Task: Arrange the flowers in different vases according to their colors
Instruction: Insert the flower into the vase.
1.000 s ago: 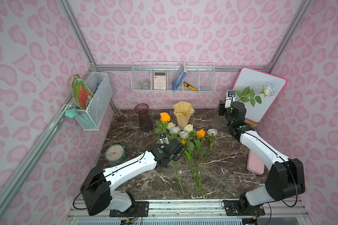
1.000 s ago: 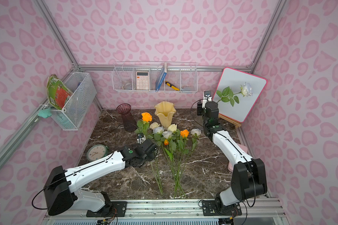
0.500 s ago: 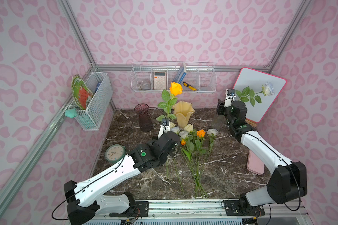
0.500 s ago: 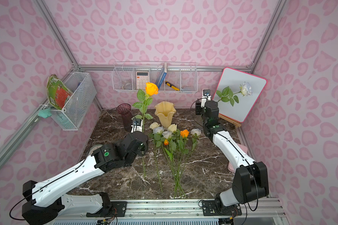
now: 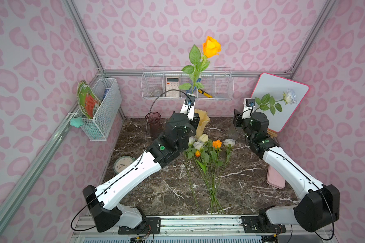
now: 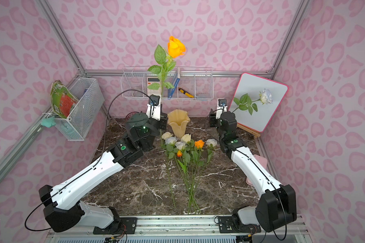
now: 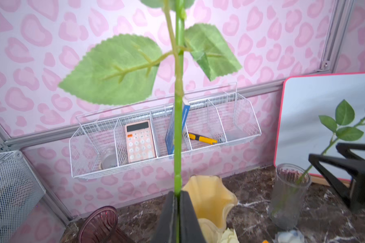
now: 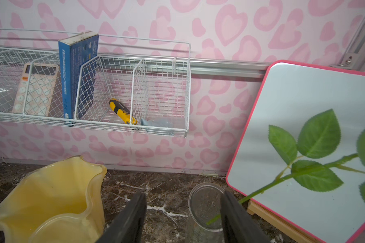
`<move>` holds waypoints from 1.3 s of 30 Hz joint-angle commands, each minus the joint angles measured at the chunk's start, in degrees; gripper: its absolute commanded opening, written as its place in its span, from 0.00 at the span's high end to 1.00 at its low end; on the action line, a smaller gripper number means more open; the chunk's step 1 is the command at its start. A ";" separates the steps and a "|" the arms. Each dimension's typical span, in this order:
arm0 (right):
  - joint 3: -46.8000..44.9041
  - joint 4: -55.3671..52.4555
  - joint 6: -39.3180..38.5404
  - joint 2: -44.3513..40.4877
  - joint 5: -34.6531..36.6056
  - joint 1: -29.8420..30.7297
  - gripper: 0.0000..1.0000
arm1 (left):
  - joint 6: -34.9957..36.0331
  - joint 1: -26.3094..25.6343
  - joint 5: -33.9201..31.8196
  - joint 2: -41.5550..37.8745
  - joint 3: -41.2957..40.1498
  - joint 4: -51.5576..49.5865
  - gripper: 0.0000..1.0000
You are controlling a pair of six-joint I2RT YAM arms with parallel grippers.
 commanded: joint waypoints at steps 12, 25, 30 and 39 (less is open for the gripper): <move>-2.61 0.32 0.32 -0.21 -0.39 0.24 0.41 | 4.30 6.06 9.06 16.01 11.49 20.83 1.00; -7.36 1.11 0.45 -1.57 -2.09 0.31 0.41 | 8.17 10.37 15.78 30.81 21.82 29.44 1.00; -7.73 -1.71 1.93 -1.98 -3.48 1.01 0.41 | 5.71 10.56 15.15 32.31 18.93 31.58 1.00; -11.43 -13.93 16.41 -0.97 -9.21 2.47 0.41 | 1.24 10.37 11.50 30.94 6.02 38.70 1.00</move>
